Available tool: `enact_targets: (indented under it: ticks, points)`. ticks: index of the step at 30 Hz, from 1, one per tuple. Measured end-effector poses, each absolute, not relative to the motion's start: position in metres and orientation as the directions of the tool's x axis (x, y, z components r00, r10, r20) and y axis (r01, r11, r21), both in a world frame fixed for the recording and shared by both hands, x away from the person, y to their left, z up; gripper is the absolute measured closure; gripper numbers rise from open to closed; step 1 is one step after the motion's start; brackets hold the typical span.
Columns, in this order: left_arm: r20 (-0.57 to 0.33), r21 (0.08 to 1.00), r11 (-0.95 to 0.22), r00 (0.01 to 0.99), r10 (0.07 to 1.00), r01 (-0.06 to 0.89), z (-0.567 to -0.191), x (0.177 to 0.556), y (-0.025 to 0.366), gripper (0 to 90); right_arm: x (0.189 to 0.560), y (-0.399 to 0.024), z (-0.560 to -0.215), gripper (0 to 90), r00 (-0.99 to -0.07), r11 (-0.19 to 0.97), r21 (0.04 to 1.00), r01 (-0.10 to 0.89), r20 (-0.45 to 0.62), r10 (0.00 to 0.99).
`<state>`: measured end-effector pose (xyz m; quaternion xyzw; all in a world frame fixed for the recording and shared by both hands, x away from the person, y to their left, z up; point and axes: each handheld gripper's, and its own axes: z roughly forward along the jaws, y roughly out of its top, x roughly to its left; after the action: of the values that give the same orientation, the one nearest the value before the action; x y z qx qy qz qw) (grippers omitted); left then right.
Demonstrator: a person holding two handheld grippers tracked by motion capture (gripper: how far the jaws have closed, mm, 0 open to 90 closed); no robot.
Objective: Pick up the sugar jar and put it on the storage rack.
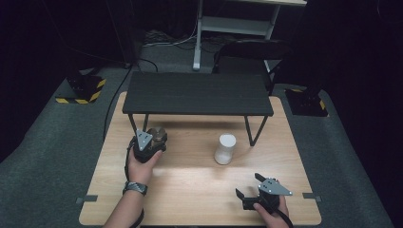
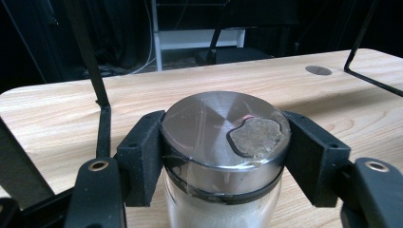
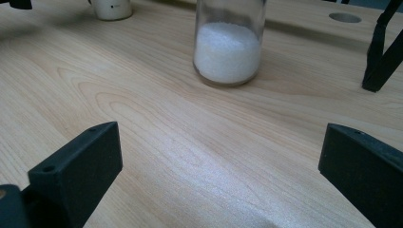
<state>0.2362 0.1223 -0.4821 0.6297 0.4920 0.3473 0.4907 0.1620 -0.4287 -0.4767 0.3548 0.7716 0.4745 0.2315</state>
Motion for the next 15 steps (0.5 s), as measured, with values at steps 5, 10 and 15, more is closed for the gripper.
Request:
enact_targets:
  ticks: [5,10,15]
  points:
    - [-0.038,0.964,-0.038,0.28,0.959,0.264,-0.479,0.232,0.122,34.8,0.162,-0.428,-0.476,0.2,-0.641,0.3,0.896,0.328,-0.022,0.767]
    - [-0.037,0.966,-0.04,0.285,0.958,0.257,-0.477,0.227,0.122,34.8,0.162,-0.429,-0.477,0.2,-0.641,0.298,0.896,0.329,-0.02,0.767]
    - [-0.034,0.966,-0.04,0.282,0.959,0.254,-0.477,0.219,0.12,34.8,0.162,-0.429,-0.476,0.2,-0.642,0.3,0.896,0.328,-0.021,0.767]
